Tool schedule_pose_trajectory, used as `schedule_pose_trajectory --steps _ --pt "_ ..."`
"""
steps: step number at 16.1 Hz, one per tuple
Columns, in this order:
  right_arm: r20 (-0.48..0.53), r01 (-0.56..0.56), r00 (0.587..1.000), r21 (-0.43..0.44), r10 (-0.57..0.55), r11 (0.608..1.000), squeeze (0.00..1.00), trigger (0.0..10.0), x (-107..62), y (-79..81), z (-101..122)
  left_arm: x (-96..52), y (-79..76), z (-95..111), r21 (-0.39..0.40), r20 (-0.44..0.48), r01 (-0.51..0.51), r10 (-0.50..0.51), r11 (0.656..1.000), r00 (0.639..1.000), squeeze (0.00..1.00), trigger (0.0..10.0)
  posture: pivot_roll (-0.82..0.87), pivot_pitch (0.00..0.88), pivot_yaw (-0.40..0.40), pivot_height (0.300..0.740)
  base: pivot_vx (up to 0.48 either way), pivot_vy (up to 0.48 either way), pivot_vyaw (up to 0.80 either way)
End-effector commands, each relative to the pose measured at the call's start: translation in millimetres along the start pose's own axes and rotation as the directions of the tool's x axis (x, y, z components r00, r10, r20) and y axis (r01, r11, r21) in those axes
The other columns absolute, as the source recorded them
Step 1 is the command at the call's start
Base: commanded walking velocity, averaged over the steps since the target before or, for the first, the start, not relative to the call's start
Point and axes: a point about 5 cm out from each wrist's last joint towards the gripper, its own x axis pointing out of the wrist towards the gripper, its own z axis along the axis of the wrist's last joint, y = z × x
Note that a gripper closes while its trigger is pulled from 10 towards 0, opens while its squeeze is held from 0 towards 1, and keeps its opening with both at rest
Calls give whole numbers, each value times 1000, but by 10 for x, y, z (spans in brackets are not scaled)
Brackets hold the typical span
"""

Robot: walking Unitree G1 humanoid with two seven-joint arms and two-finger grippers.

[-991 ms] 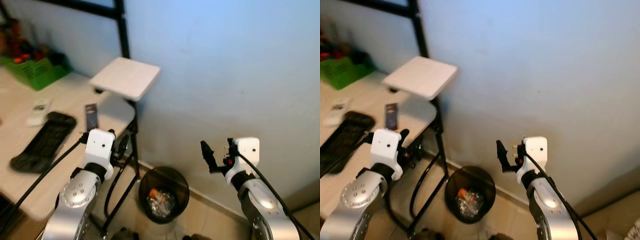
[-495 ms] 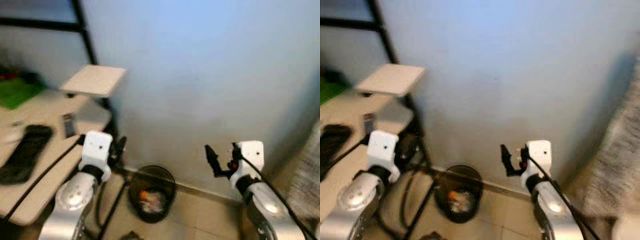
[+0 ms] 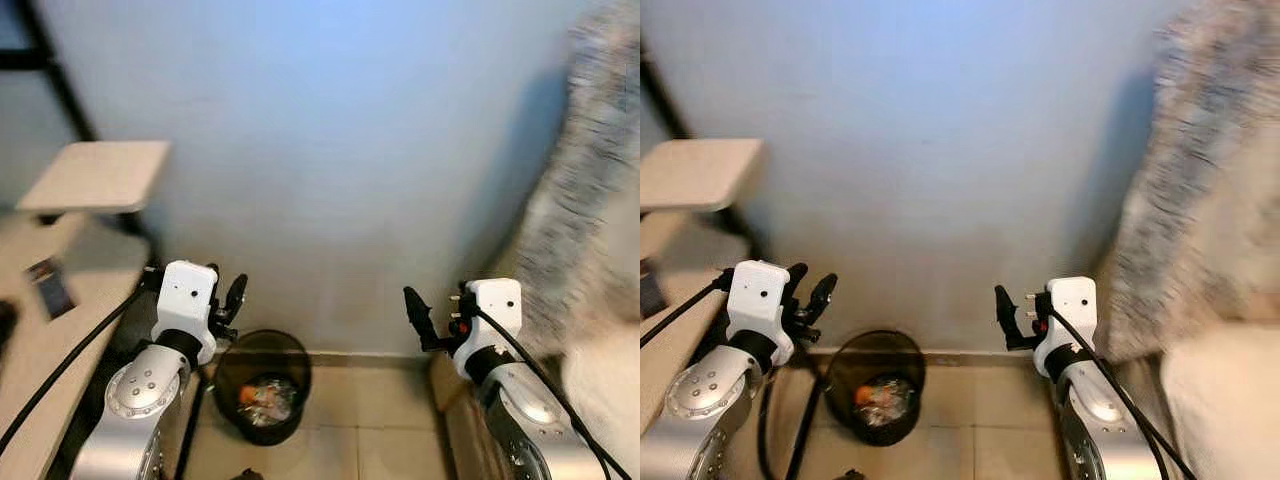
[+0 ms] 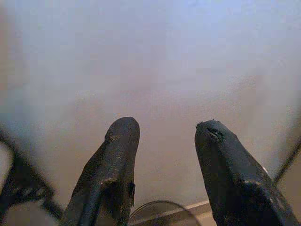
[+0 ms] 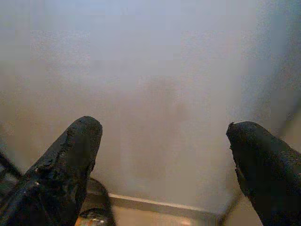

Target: Clean up the room

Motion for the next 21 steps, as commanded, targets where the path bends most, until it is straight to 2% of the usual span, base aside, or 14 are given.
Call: schedule_pose_trajectory --steps 1,7,11,14,16,17,18,19,20,21 --pt "23 18 1000 -9 -18 1000 0 10000 -38 -32 50 -9 0 54 -10 21 -10 10 1000 1000 0 10000 13 0 -1 740 0 0 -800" --pt "23 39 999 0 -39 999 0 10000 -97 -61 35 -37 -17 92 -16 22 -4 5 1000 1000 0 10000 10 0 11 740 0 0 -800" --pt "55 30 998 80 -35 996 0 10000 -86 -38 72 -49 -13 99 -15 18 -4 5 1000 1000 0 10000 12 0 18 740 0 0 -800" --pt "66 40 997 89 -46 995 0 10000 -85 -54 82 -33 -2 94 -16 15 -4 4 1000 1000 0 10000 1 0 28 740 0 0 -800" --pt "72 40 996 88 -46 995 0 4863 -64 -68 100 -8 -11 97 -17 13 0 0 1000 1000 0 10000 3 0 31 740 0 0 -800" --pt "74 44 996 86 -50 995 0 5137 -62 -71 105 -4 -10 100 -16 15 1 -1 1000 1000 0 10000 2 0 32 740 0 0 -800" --pt "74 49 996 69 -54 996 0 6941 -63 -75 105 -2 -9 105 -15 16 1 -1 1000 1000 0 10000 5 0 32 740 0 0 -800" --pt "74 51 996 51 -55 997 0 9373 -68 -73 98 0 -5 110 -16 17 0 1 1000 1000 0 10000 6 0 31 740 0 0 -800" --pt "71 50 996 51 -53 997 0 10000 -72 -67 90 -3 -3 109 -15 17 -1 1 1000 1000 0 10000 7 0 31 740 0 0 -800" --pt "68 34 997 54 -38 998 0 10000 -78 -46 81 -8 -1 107 -14 16 -2 2 1000 1000 0 10000 6 0 31 740 0 0 -800"
